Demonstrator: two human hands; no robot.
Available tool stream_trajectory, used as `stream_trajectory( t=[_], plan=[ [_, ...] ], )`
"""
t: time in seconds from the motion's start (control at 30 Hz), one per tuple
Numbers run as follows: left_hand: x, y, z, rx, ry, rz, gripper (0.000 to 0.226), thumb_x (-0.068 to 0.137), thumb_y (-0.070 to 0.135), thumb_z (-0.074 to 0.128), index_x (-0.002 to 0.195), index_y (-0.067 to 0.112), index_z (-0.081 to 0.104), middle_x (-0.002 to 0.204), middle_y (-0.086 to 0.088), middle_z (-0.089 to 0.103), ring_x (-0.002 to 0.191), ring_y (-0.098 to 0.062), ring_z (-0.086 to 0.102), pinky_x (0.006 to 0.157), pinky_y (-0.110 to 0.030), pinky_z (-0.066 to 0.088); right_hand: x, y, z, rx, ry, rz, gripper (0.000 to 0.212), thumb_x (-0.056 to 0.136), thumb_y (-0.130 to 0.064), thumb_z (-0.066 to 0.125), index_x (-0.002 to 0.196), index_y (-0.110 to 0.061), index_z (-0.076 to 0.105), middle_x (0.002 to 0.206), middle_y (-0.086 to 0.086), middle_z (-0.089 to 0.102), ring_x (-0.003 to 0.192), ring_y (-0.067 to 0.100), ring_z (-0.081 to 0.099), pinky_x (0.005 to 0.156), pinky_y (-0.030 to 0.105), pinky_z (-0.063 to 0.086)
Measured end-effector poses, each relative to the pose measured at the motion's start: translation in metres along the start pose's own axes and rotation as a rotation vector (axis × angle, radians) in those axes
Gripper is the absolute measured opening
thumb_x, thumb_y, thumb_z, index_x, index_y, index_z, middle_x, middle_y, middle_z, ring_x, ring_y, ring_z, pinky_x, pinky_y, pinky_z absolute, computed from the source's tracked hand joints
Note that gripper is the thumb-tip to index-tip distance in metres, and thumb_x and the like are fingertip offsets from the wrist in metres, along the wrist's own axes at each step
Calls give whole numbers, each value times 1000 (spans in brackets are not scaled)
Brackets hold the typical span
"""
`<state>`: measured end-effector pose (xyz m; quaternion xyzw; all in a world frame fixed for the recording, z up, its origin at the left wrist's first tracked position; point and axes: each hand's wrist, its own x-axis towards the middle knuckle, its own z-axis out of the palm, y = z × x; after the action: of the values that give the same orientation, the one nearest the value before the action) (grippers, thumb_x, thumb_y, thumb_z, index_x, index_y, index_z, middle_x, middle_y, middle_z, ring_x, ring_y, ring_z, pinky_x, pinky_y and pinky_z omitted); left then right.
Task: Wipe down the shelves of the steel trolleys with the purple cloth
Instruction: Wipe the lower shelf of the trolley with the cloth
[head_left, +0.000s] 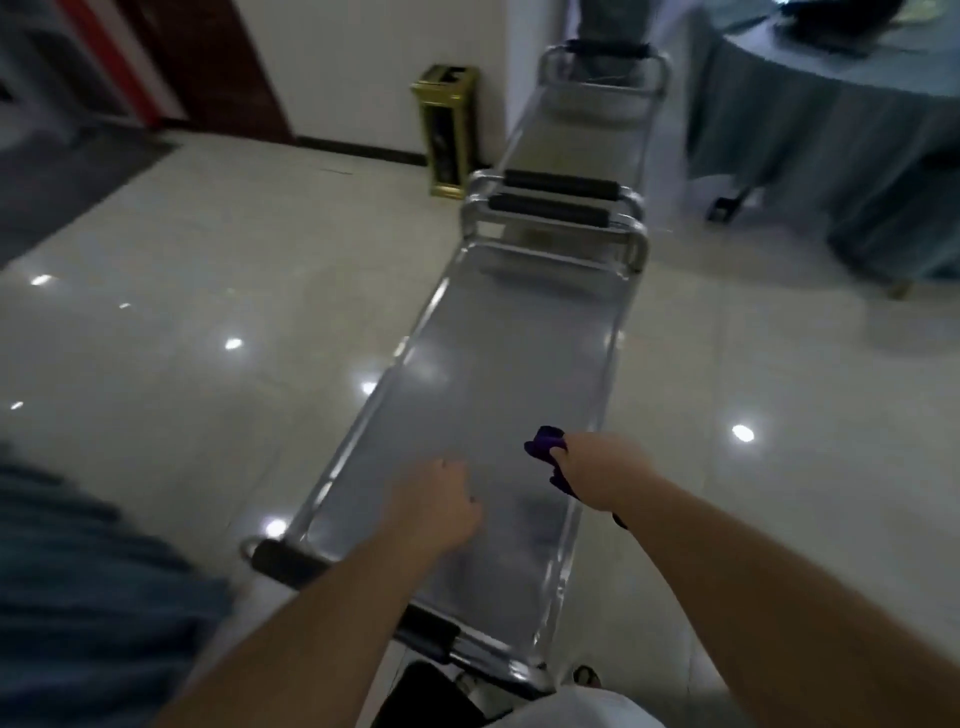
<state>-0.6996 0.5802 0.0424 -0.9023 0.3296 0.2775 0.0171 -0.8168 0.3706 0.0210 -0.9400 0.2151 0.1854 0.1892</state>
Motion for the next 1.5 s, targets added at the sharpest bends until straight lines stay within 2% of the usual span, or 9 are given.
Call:
stream_trajectory(
  t=[0.1, 0.2, 0.3, 0.47, 0.57, 0.83, 0.97, 1.37, 1.5],
  plan=[
    [-15, -22, 0, -59, 15, -77, 56, 104, 48, 51, 152, 19, 47, 151, -10, 52, 135, -32, 52, 110, -42, 45, 19, -25, -1, -62, -55, -29, 28, 109, -35, 40, 115, -27, 65, 95, -15, 59, 67, 13, 55, 69, 33, 51],
    [-23, -40, 9, -154, 25, -119, 55, 105, 49, 46, 153, 22, 45, 151, -5, 52, 131, -28, 54, 104, -39, 46, 29, -56, 1, -122, -102, -46, 25, 108, -39, 39, 92, -25, 52, 87, -4, 61, 82, 22, 62, 80, 43, 58],
    [-28, -47, 22, -193, 56, -131, 53, 105, 49, 46, 151, 23, 45, 148, -1, 55, 127, -24, 56, 91, -33, 42, 36, -81, 5, -152, -97, -100, 33, 109, -43, 37, 101, -18, 58, 84, -3, 55, 82, 24, 61, 79, 43, 57],
    [-30, -40, 33, -178, 41, -205, 57, 106, 52, 44, 156, 25, 39, 151, -3, 51, 134, -27, 51, 105, -43, 46, 54, -87, 7, -107, -128, -146, 41, 110, -43, 32, 94, -16, 58, 85, 4, 64, 74, 22, 61, 77, 42, 57],
    [-24, -28, 35, -188, 42, -281, 57, 106, 50, 44, 157, 25, 37, 151, -3, 49, 133, -27, 51, 103, -43, 45, 72, -73, 2, -191, -173, -236, 41, 110, -42, 33, 97, -15, 60, 90, 6, 66, 78, 24, 63, 80, 43, 57],
    [0, 56, 40, -353, 61, -628, 53, 103, 45, 47, 151, 23, 45, 147, -5, 53, 133, -30, 53, 108, -44, 47, 122, -15, -23, -179, -239, -516, 42, 110, -40, 33, 101, -14, 64, 92, 5, 66, 81, 23, 64, 82, 40, 55],
    [-13, 108, 48, -407, 106, -737, 51, 102, 45, 49, 149, 24, 47, 147, -4, 54, 133, -29, 53, 107, -44, 47, 117, 8, -37, -238, -310, -609, 39, 112, -35, 32, 108, -9, 61, 100, 8, 64, 86, 24, 61, 75, 33, 42],
    [-54, 201, 134, -686, 292, -873, 52, 103, 46, 51, 151, 27, 45, 145, 1, 57, 126, -23, 58, 101, -42, 47, 52, 35, -5, -338, -414, -780, 40, 112, -40, 31, 107, -12, 59, 96, 7, 65, 84, 24, 62, 77, 36, 47],
    [-62, 242, 167, -743, 260, -913, 47, 100, 41, 52, 145, 28, 50, 137, 1, 60, 118, -22, 60, 97, -40, 50, 31, 57, 14, -290, -456, -869, 39, 110, -46, 30, 113, -20, 59, 95, 4, 66, 84, 23, 63, 80, 40, 52]
  ],
)
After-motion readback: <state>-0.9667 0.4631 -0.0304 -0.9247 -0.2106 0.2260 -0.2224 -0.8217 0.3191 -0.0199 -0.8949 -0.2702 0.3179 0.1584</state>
